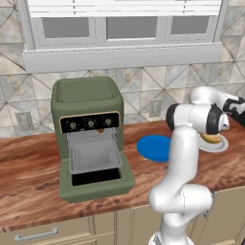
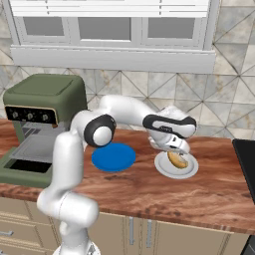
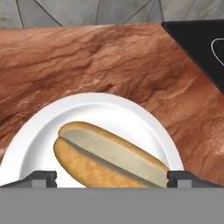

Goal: Open the toaster oven door. Place the hotdog bun on the bottom tray in the toaster oven and place the chicken drumstick on the top tray.

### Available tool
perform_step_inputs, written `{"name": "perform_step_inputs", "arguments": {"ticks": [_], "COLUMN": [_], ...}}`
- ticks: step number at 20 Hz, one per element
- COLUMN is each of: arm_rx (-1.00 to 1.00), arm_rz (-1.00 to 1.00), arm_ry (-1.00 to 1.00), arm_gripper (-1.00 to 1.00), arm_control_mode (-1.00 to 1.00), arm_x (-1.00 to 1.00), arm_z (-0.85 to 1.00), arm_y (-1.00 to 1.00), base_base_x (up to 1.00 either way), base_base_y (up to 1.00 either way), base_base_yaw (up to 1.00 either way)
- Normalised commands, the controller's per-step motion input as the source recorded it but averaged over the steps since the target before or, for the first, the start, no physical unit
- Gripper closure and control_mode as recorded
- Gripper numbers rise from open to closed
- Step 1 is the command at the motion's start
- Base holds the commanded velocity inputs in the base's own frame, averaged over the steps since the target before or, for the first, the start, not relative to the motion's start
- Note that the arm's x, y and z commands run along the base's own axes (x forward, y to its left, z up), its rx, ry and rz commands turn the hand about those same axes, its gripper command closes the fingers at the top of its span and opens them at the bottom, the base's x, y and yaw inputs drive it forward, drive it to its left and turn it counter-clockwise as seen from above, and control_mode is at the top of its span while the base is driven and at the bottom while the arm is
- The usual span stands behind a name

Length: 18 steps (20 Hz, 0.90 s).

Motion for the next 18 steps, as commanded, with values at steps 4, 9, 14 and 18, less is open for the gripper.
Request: {"name": "perform_step_inputs", "arguments": {"ticks": [4, 9, 14, 18], "arm_rx": [-0.43, -0.38, -0.29, -0.31], "arm_rz": [0.33, 0.38, 0.4, 0.31], "arm_ry": [0.37, 0.34, 0.29, 0.4], "arm_gripper": [-1.0, -1.0, -1.0, -1.0], "arm_control_mode": [-1.0, -1.0, -1.0, -1.0], "arm_x": [0.0, -0.05, -0.36, 0.0], "arm_z": [-0.29, -0.29, -0.02, -0.12], "arm_y": [0.05, 0.3, 0.25, 0.01], "base_base_x": [0.0, 0.0, 0.0, 0.0], "base_base_y": [0.0, 0.0, 0.0, 0.0], "base_base_yaw": [0.0, 0.0, 0.0, 0.0]}}
